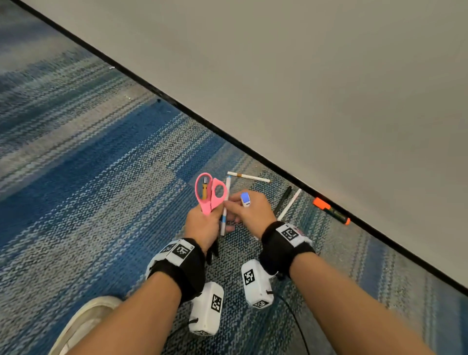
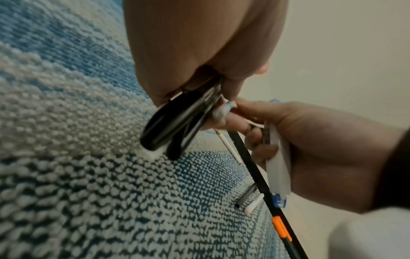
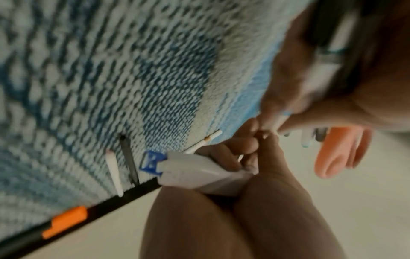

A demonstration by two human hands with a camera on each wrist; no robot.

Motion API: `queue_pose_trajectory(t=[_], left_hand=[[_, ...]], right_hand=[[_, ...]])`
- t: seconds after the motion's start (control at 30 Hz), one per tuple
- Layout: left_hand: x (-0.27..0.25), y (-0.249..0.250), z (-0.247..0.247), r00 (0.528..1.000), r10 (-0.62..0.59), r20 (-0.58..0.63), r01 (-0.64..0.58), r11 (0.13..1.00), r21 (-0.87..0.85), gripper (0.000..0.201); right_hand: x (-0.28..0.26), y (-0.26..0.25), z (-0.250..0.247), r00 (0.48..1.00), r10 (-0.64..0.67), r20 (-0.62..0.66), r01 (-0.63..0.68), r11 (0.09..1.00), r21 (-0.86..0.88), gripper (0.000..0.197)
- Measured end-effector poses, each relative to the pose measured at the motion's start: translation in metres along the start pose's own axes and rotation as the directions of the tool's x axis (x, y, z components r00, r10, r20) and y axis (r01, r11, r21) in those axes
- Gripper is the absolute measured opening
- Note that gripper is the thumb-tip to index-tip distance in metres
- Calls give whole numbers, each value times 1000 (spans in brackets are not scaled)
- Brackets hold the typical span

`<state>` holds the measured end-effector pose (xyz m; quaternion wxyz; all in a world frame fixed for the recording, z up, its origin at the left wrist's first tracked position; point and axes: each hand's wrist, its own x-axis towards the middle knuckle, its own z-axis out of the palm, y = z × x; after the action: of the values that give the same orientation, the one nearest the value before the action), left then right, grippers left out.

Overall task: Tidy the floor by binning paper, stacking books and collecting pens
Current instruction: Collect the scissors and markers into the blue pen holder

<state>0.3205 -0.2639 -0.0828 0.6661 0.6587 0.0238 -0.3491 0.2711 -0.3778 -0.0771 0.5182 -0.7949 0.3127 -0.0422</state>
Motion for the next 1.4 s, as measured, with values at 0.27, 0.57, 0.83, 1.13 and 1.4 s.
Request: queue_pose_trajectory(t=[0.27, 0.57, 0.83, 1.13, 1.4], left_hand=[[-2, -9, -10, 999, -24, 28, 20, 993, 116, 20], [0, -11, -39, 988, -132, -85, 148, 965, 217, 27], [1, 6, -27, 973, 214, -85, -142, 850, 508, 12], [-7, 2, 11, 894, 210, 395, -427, 665, 612, 28], [-12, -17, 1, 932, 96, 348, -265, 835, 481, 18]], right_hand=[[37, 14, -34, 981, 80, -175, -181, 684, -706, 51], [43, 24, -17, 959, 208, -194, -275, 503, -819, 35], [8, 19, -29, 996, -74, 55, 92, 762, -641, 24], [-10, 2, -75, 974, 213, -74, -183, 938, 293, 36], [-17, 66, -104, 981, 182, -64, -144, 464, -874, 43]])
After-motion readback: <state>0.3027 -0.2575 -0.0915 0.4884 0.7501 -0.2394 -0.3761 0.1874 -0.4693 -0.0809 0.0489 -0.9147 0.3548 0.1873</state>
